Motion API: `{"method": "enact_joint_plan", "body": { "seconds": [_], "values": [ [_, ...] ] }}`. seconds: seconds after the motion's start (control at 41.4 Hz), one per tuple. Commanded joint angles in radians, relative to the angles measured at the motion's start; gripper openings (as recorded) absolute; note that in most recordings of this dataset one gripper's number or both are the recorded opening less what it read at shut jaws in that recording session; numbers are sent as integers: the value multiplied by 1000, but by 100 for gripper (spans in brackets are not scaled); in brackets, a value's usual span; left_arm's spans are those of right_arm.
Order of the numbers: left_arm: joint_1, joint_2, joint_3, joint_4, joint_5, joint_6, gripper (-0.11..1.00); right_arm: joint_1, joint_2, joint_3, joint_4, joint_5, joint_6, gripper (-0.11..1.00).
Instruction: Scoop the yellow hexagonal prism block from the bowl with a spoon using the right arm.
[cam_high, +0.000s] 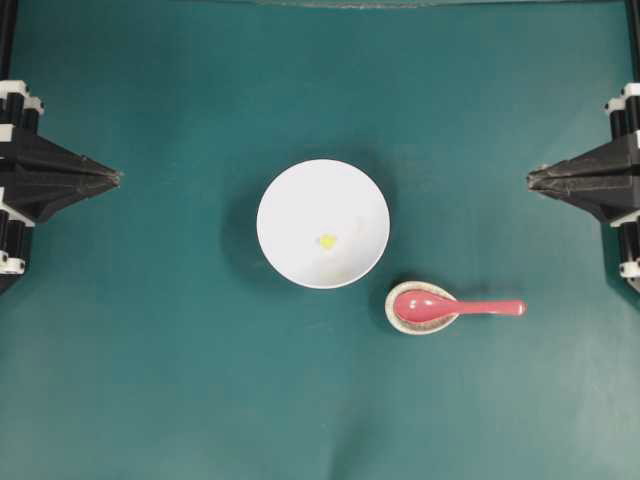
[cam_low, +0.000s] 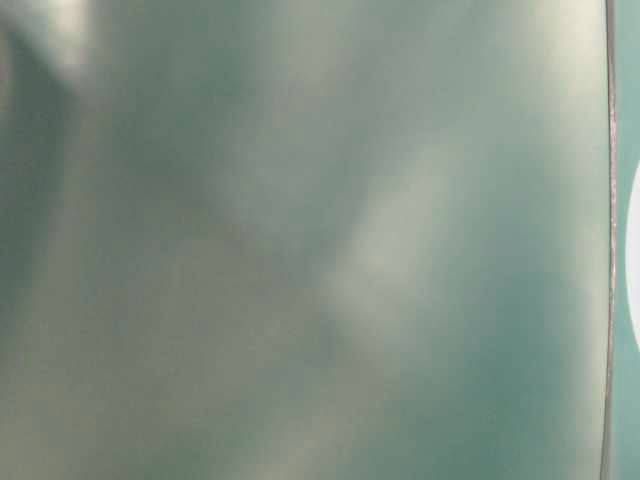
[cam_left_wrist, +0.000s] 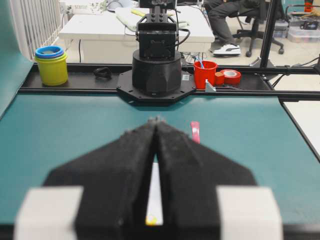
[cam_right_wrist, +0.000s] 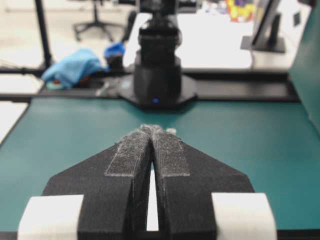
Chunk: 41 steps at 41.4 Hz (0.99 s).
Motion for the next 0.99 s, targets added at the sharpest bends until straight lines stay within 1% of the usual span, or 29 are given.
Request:
{"method": "enact_joint_plan", "body": {
  "seconds": [0.0,0.024,0.145,0.29,0.58,0.677,0.749,0.87,0.942,0.967],
  "values": [
    [2,9,-18,11,38,5,0,-3,9,-15,0,-2,2,0],
    [2,2,-18,11,54,6,0,-5,23,-17,2,-9,3,0],
    [0,0,-18,11,57,6,1,-5,29,-17,11,-46,5,0],
    [2,2,-20,11,58,6,1,-5,29,-17,11,-80,5,0],
    [2,5,-18,11,64,6,1,-5,44,-12,12,-77,26,0],
    [2,5,-18,9,64,6,1,-5,52,-12,12,-77,28,2],
    [0,5,-18,11,64,6,1,-3,61,-9,12,-77,26,11],
    [0,5,-17,11,66,6,1,-3,101,9,12,-84,26,43],
    [2,5,-18,11,69,6,1,0,140,20,12,-104,28,54],
    [2,5,-17,11,71,6,1,2,153,25,12,-115,28,56]
  ]
}}
